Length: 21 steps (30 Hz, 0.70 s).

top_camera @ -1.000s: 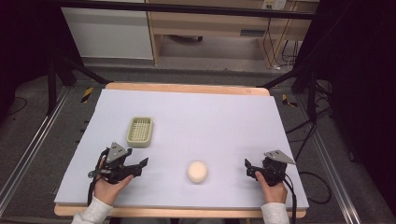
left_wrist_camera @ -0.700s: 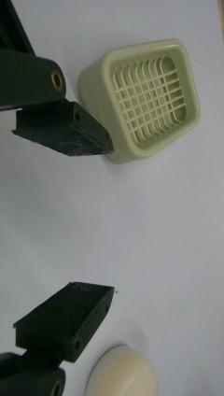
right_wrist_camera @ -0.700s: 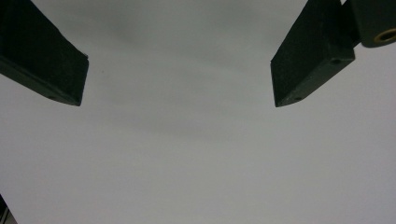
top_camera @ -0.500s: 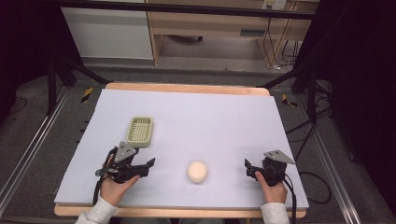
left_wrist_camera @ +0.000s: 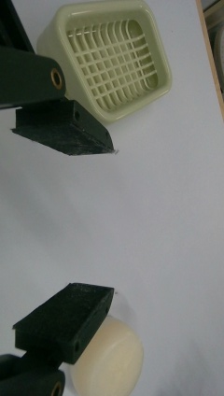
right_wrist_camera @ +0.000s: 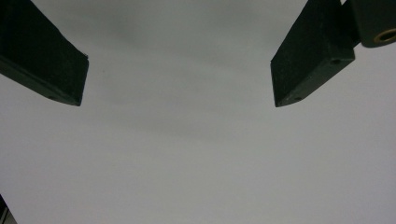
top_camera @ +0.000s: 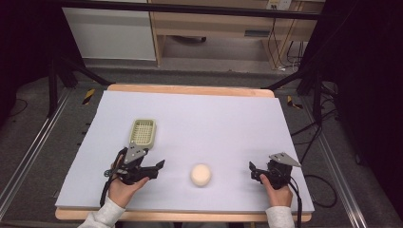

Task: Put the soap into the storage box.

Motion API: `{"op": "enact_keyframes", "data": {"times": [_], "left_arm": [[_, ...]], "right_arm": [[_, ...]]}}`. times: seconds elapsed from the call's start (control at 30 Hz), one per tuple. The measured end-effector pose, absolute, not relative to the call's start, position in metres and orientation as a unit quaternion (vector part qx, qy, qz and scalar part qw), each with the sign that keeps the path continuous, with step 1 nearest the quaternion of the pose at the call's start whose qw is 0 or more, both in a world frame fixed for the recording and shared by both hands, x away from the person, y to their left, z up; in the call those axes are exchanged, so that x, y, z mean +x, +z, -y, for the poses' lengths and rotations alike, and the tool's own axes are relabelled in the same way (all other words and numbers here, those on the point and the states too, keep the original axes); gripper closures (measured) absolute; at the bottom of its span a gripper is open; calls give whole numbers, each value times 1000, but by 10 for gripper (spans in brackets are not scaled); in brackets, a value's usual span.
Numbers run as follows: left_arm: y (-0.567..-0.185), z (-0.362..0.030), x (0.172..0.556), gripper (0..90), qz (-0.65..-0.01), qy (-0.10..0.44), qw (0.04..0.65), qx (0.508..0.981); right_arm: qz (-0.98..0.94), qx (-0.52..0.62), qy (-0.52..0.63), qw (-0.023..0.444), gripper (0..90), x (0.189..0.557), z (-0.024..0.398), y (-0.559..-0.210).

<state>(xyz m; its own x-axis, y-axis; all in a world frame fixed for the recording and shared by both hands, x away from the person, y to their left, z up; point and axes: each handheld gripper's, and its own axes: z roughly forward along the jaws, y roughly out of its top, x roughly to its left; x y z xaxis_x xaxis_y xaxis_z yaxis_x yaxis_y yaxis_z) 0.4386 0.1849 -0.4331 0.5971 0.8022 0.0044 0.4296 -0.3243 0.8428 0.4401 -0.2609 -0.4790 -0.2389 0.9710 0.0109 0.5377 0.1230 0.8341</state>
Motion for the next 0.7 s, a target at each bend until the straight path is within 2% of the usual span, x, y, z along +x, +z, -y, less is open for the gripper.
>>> {"op": "enact_keyframes", "data": {"times": [0.7], "left_arm": [[-429, -148, 443, 248, -366, 199, 437, 797]], "right_arm": [[-690, 538, 386, 292, 46, 439, 260, -477]]}}
